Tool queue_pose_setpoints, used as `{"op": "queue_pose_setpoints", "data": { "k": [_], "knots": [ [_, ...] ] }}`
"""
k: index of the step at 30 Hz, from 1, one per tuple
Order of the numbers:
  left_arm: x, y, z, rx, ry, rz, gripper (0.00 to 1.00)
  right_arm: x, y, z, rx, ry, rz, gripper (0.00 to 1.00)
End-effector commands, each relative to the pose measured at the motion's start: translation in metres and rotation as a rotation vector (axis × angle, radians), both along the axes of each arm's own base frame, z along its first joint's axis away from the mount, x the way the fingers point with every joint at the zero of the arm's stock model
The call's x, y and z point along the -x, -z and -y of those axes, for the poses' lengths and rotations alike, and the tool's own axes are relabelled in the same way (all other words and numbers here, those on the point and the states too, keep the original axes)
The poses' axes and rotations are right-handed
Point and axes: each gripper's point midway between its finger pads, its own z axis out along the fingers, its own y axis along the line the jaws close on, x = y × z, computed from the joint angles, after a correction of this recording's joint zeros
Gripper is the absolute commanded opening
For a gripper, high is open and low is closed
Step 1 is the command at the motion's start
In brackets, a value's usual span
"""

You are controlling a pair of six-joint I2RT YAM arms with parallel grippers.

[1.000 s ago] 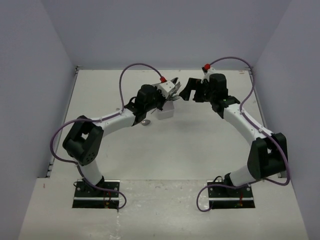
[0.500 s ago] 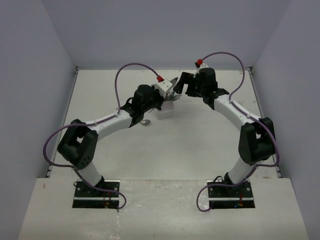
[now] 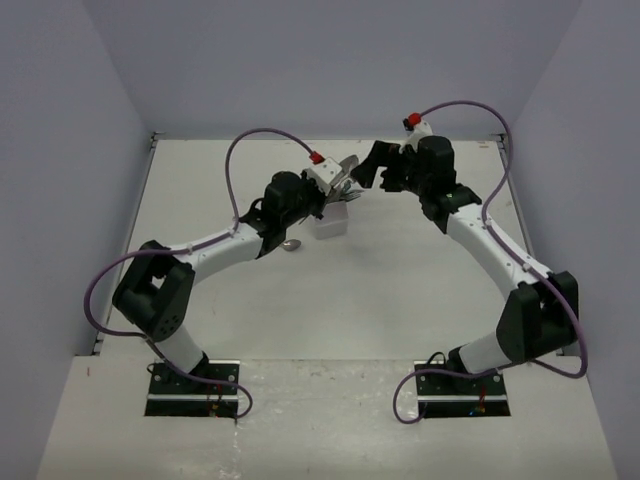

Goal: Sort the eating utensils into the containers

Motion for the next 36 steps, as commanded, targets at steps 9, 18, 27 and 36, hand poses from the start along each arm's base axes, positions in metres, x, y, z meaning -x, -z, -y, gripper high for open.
{"op": "queue_pose_setpoints", "data": {
  "k": [9, 18, 27, 36],
  "knots": [
    [0.023, -0.079, 0.021, 0.325, 0.167, 0.29, 0.0, 0.035, -0.069, 0.054, -0.13, 0.156, 0.228, 0.99],
    [0.036, -0.055, 0.016, 0.444, 0.202, 0.479, 0.0, 0.032, -0.058, 0.085, -0.106, 0.25, 0.206, 0.99],
    [0.026, -0.061, 0.016, 0.535, 0.184, 0.621, 0.0, 0.032, -0.058, 0.095, -0.083, 0.278, 0.217, 0.99],
    [0.056, -0.092, 0.011, 0.544, 0.269, 0.675, 0.0, 0.028, -0.053, 0.101, -0.07, 0.297, 0.208, 0.99]
  ]
}}
